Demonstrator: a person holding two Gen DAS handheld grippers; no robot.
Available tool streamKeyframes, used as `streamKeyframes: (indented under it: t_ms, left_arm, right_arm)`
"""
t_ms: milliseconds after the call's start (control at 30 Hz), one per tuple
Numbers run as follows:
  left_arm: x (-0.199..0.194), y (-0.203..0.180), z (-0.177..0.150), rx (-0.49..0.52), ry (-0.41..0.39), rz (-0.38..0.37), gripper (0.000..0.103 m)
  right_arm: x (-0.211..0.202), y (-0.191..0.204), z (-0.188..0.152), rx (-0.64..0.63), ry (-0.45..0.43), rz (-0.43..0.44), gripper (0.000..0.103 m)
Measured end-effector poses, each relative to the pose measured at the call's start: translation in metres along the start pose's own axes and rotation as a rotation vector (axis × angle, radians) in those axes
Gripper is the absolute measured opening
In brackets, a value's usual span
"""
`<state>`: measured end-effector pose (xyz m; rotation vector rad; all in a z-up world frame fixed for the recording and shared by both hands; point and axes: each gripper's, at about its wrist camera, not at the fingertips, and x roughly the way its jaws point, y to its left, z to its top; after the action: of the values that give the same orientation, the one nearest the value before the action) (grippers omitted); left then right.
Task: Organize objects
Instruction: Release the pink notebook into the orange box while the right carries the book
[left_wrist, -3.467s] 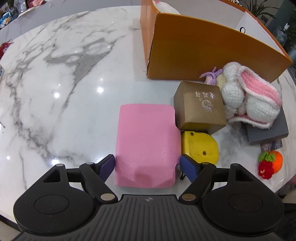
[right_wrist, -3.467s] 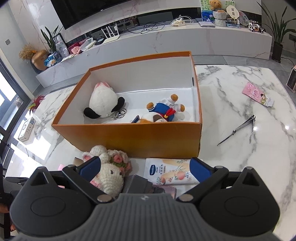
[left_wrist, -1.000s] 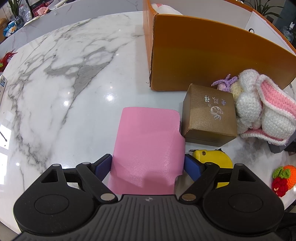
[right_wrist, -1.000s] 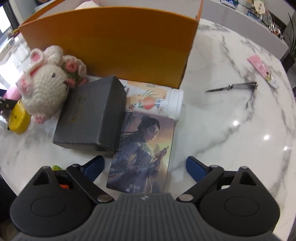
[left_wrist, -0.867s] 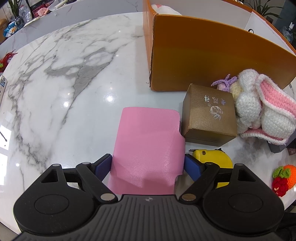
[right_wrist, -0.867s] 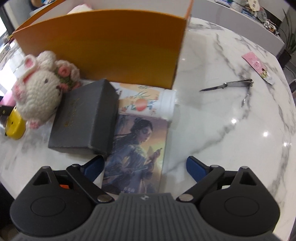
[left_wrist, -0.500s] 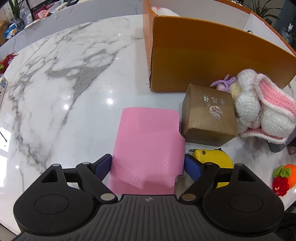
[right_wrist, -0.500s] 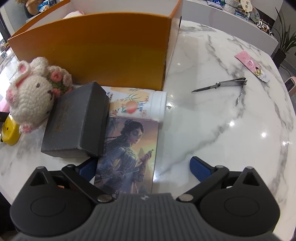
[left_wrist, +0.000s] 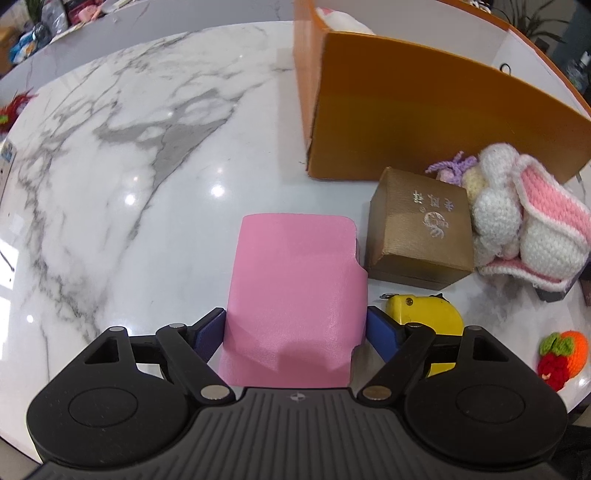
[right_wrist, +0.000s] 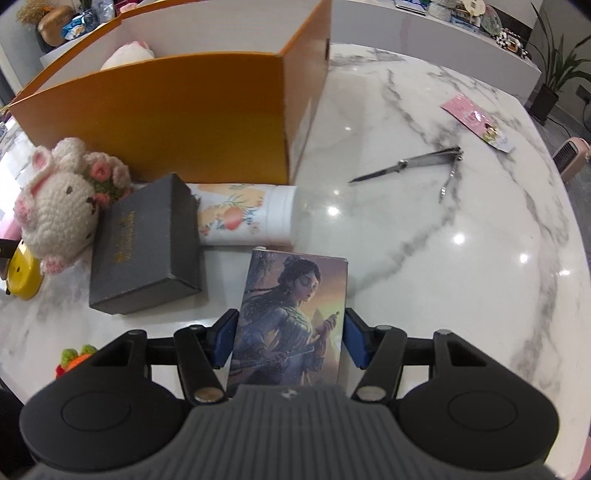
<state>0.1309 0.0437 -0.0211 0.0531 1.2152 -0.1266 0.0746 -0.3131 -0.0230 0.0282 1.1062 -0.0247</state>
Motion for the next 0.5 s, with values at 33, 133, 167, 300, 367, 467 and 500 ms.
streamKeyframes:
  t_ms: [33,133,167,300,367,467,500]
  left_arm:
    - [-0.001,0.002,0.0,-0.007,0.003,0.0,0.094]
    - [-0.003,0.004,-0.001,-0.013,0.011,0.001,0.093]
    - [-0.005,0.004,-0.002,-0.011,0.009,0.002,0.093]
    - [-0.014,0.003,-0.002,-0.005,-0.013,0.007,0.093]
    - [-0.02,0.002,-0.002,-0.005,-0.029,0.005,0.093]
    - [-0.028,0.002,-0.002,-0.005,-0.05,0.005,0.093]
    - [-0.03,0.002,-0.002,-0.005,-0.056,0.004,0.093]
  right_arm:
    - [-0.003,0.0,-0.001,0.004,-0.002,-0.005,0.061]
    - [-0.011,-0.003,-0.001,0.014,-0.017,-0.014,0.061]
    - [-0.014,-0.004,-0.001,0.018,-0.025,-0.015,0.061]
    - [-0.027,-0.006,0.001,0.026,-0.056,-0.021,0.061]
    - [-0.034,-0.006,0.004,0.027,-0.075,-0.021,0.061]
    - [-0.048,-0.007,0.005,0.038,-0.11,-0.015,0.061]
    - [-0.05,-0.007,0.006,0.041,-0.121,-0.013,0.061]
